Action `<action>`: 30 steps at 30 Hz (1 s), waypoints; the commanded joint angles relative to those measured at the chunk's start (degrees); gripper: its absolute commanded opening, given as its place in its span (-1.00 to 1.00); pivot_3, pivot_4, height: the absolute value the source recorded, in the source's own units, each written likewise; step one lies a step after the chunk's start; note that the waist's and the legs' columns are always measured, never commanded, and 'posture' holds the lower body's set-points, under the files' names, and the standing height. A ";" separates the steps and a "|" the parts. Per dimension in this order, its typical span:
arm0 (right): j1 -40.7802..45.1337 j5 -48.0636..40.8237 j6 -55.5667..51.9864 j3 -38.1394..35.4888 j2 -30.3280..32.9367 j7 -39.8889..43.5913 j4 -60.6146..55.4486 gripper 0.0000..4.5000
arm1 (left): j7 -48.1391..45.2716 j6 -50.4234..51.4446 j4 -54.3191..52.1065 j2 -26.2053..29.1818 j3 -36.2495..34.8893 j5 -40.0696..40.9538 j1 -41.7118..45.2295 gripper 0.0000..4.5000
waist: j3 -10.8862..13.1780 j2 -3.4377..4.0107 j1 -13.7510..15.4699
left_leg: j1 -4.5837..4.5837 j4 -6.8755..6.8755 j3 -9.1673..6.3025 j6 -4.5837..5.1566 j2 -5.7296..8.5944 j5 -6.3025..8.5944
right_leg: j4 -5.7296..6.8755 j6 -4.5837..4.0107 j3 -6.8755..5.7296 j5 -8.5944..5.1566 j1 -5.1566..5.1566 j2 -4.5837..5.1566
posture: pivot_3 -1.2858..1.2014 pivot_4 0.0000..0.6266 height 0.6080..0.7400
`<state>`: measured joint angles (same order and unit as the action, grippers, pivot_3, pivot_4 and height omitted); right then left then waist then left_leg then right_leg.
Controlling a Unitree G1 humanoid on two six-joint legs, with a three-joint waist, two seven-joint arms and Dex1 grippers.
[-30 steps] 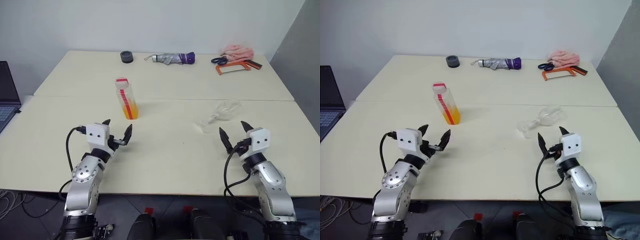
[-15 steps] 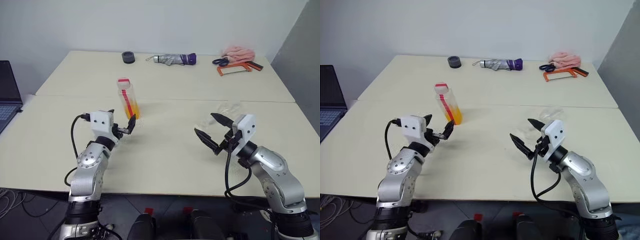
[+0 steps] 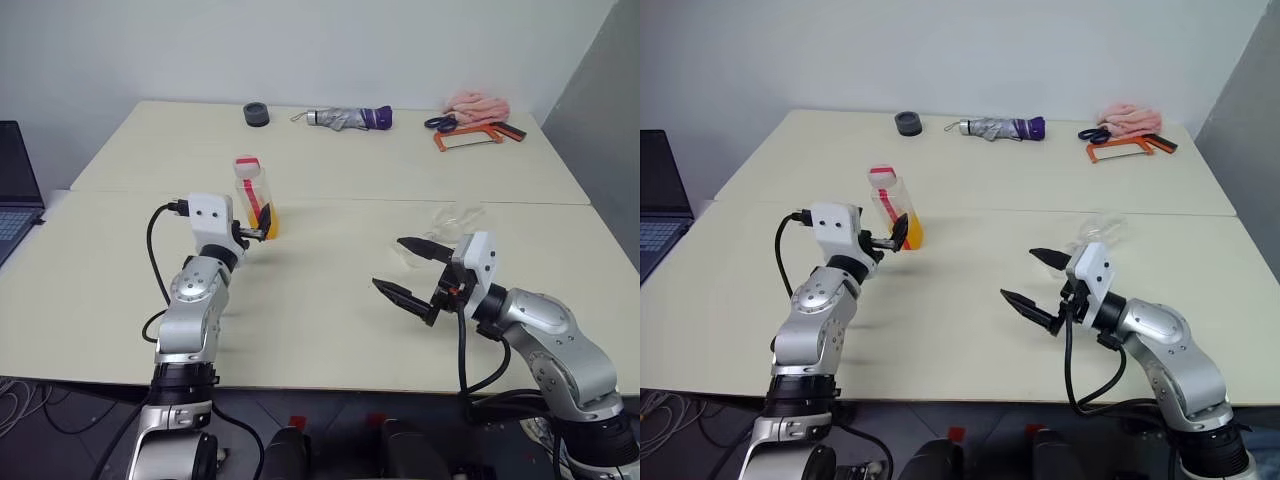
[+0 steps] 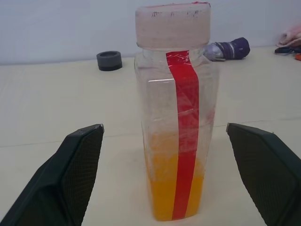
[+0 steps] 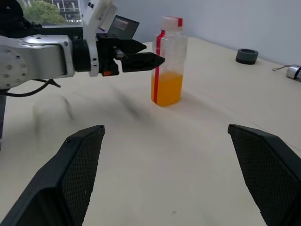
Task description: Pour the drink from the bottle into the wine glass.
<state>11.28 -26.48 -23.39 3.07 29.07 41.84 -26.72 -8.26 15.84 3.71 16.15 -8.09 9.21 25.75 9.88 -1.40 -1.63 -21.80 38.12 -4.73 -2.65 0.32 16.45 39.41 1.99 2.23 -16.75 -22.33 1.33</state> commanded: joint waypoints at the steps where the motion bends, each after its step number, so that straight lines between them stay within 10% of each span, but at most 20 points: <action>1: 1.72 -0.43 0.95 -0.05 0.31 1.35 -0.66 1.00 | 0.85 -1.42 0.65 -1.06 0.49 -0.95 3.07 0.99 | 0.00 0.00 0.02 | 0.00 0.00 0.00 0.00 0.00 0.00 | 0.00 0.00 0.00 0.00 0.00 0.00 | 0.03 -0.52 1.00; 30: 8.89 -3.11 -4.14 0.50 -0.94 1.52 -0.68 1.00 | 6.37 0.87 12.57 -2.29 0.36 -3.77 15.29 0.99 | 0.01 -0.02 0.02 | -0.07 -0.05 -0.02 -0.01 0.00 -0.01 | -0.19 0.01 -0.02 0.01 -0.01 0.04 | 0.03 -0.52 1.00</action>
<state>19.01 -28.35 -27.32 3.67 28.32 43.50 -25.73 -1.93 17.05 16.60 13.34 -7.24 5.91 39.39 9.90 -1.42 -1.60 -21.87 38.07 -4.75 -2.66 0.32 16.44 39.21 2.00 2.21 -16.74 -22.34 1.36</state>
